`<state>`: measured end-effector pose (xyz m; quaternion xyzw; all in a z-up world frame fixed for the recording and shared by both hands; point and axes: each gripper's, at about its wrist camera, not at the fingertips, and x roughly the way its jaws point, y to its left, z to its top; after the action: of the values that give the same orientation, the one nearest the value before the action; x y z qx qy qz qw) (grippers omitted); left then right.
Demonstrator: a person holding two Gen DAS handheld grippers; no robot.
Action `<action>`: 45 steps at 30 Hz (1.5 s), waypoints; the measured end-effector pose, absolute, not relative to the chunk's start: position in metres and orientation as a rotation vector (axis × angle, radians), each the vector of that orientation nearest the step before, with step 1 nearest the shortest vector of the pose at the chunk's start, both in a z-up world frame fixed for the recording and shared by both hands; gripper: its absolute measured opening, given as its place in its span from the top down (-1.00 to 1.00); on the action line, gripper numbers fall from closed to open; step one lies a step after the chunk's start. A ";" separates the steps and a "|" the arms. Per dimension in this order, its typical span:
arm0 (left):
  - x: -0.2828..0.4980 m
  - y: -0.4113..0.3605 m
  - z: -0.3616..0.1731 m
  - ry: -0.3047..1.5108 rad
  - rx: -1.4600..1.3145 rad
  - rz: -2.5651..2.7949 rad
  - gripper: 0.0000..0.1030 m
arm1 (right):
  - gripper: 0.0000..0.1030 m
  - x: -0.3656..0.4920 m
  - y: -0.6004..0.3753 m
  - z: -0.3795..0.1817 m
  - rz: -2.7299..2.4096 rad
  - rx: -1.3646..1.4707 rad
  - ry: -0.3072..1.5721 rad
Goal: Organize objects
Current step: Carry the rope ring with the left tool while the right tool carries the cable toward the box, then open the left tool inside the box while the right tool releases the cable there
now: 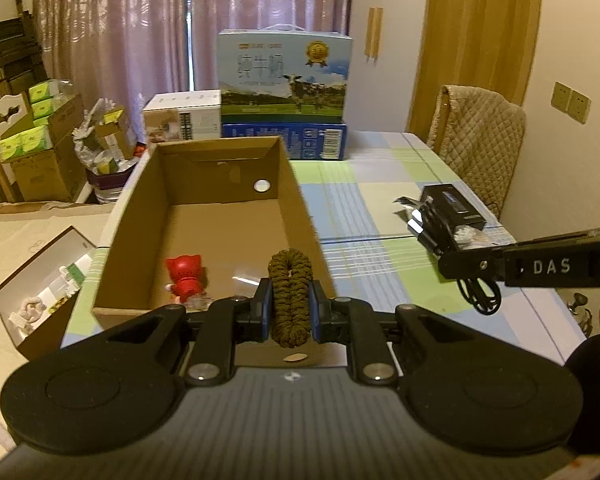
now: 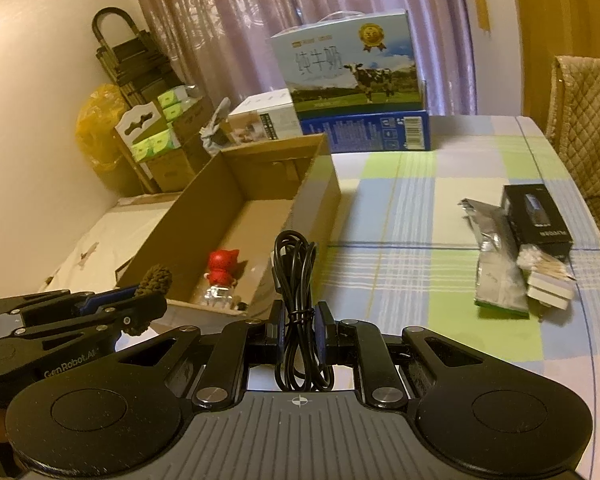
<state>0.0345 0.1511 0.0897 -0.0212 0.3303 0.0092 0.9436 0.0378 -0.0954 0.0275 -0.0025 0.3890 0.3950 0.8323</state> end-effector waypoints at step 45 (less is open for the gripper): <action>0.097 0.260 0.064 0.730 -0.043 0.110 0.22 | 0.78 0.085 0.031 0.007 0.966 0.004 0.903</action>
<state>0.0966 0.2599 0.0637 -0.0209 0.3569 0.0538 0.9324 0.0852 0.0312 0.0071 0.0018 0.4194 0.4487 0.7891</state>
